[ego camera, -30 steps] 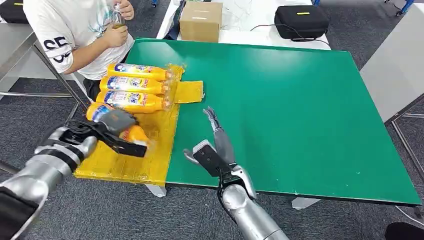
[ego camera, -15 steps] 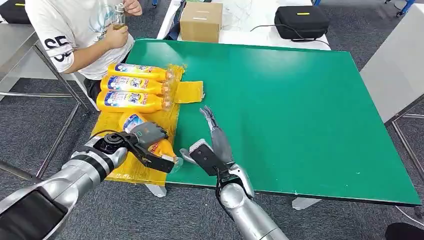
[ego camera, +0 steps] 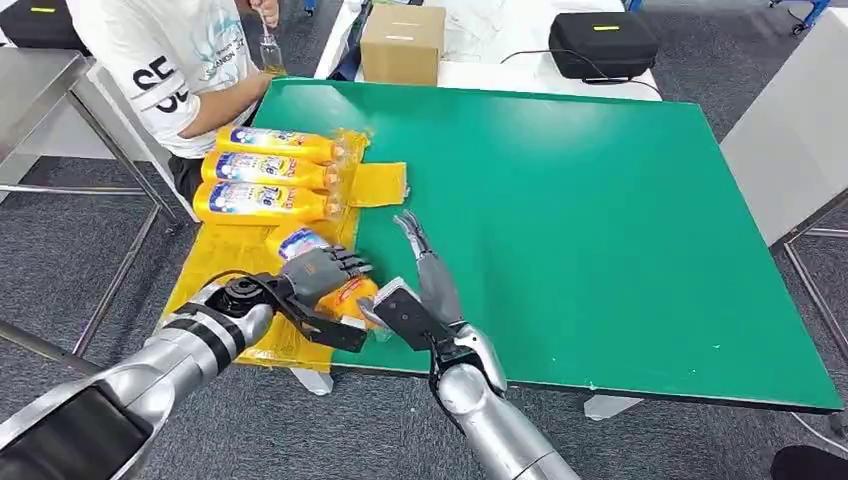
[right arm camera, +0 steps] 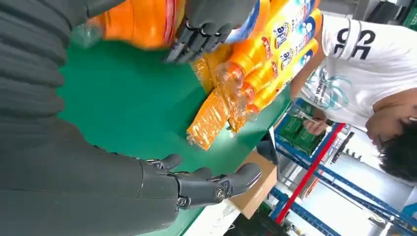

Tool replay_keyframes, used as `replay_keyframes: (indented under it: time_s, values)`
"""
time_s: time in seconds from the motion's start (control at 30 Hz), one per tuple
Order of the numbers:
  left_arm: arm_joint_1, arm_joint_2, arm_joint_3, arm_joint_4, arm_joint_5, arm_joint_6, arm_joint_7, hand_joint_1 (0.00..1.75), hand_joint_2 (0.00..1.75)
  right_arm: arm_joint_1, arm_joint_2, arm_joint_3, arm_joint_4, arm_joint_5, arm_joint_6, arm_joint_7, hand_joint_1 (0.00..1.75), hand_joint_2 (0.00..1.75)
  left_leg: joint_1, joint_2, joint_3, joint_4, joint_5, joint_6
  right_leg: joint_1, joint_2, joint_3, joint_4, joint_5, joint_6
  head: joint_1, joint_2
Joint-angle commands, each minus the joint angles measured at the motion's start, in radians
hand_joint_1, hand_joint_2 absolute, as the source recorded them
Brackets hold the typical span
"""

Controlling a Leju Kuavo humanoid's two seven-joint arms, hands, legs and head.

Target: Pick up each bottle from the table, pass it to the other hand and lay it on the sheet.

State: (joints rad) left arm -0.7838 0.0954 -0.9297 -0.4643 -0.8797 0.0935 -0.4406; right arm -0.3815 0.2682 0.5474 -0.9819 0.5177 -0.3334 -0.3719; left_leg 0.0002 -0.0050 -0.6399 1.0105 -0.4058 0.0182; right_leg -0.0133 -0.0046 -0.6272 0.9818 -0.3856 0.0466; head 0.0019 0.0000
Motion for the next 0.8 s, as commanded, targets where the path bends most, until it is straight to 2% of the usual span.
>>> replay_keyframes:
  time_s: [0.03, 0.27, 0.63, 0.73, 0.8]
  values:
    - [0.001, -0.017, 0.018, 0.052, 0.005, -0.001, -0.007, 0.0, 1.75, -0.05, -0.025, 0.03, 0.064, -0.001, 0.007, 0.0, 0.0, 1.75, 0.001, 0.001, 0.005, -0.001, -0.002, -0.001, 0.001, 0.001, 0.005, -0.001, -0.002, -0.001, 0.0, 0.0]
    - [0.036, -0.006, 0.097, 0.015, 0.073, 0.022, -0.05, 0.0, 1.75, -0.055, -0.026, 0.036, 0.075, 0.0, 0.008, -0.003, 0.0, 1.75, 0.0, 0.001, 0.004, -0.001, -0.001, -0.001, 0.0, 0.001, 0.004, -0.001, -0.001, -0.001, 0.0, 0.0]
    - [0.036, -0.005, 0.098, 0.015, 0.073, 0.023, -0.05, 0.0, 1.75, -0.055, -0.027, 0.036, 0.075, -0.001, 0.008, -0.003, 0.0, 1.75, 0.001, 0.001, 0.006, 0.0, -0.002, -0.001, 0.001, 0.001, 0.005, 0.0, -0.002, -0.002, 0.0, 0.0]
    - [0.066, 0.004, 0.169, -0.021, 0.134, 0.049, -0.089, 0.0, 1.75, -0.057, -0.027, 0.037, 0.08, -0.006, 0.004, -0.009, 0.0, 1.75, 0.001, 0.001, 0.005, 0.0, -0.002, -0.001, 0.001, 0.001, 0.005, 0.0, -0.002, -0.002, 0.0, 0.0]
    - [0.109, 0.025, 0.278, -0.08, 0.218, 0.063, -0.131, 0.0, 1.75, -0.059, -0.027, 0.036, 0.089, -0.015, -0.007, -0.017, 0.0, 1.75, 0.0, 0.002, 0.003, -0.001, -0.001, -0.001, 0.0, 0.002, 0.002, -0.001, -0.001, -0.001, 0.0, 0.0]
